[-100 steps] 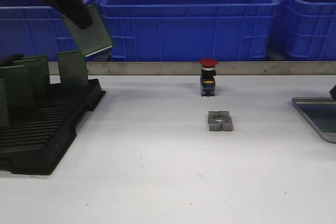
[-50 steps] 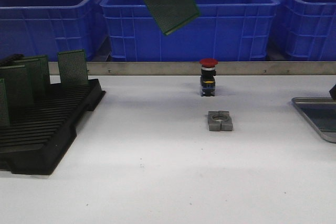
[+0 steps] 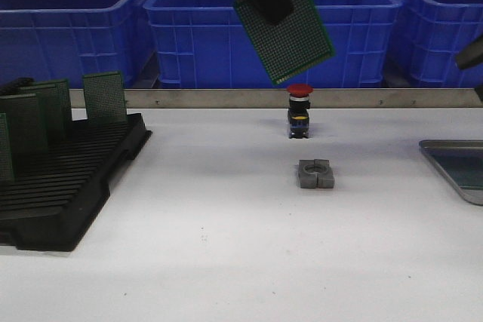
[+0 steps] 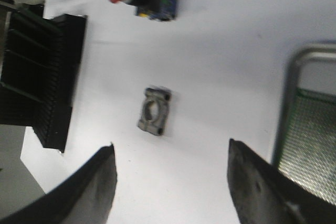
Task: Place circuit board on tray
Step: 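Lift the second green board out and raise it with the left gripper, then move the right gripper to the raised board and grasp its edge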
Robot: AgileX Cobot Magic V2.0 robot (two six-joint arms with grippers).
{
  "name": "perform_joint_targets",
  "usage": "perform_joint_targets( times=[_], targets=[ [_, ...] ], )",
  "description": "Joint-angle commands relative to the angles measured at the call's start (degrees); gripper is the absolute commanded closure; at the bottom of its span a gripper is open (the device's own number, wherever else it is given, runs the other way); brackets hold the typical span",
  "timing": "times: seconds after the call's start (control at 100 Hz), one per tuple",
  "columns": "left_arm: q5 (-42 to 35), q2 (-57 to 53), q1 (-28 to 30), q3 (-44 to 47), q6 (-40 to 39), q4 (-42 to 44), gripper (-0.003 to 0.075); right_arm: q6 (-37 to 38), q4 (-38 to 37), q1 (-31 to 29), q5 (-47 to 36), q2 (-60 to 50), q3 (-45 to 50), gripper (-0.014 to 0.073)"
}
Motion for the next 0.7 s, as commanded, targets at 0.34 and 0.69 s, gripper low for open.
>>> perform_joint_targets(
  times=[0.34,0.69],
  targets=[
    [2.00,-3.24,-0.26,-1.29,-1.62,-3.11,0.0738,-20.29,2.63,8.23,9.84,-15.31,-1.51,0.0115],
    [2.00,-3.24,-0.26,-1.29,-1.62,-4.47,0.0738,-25.27,0.91,17.86,9.75,-15.42,-1.51,0.0118]
  ],
)
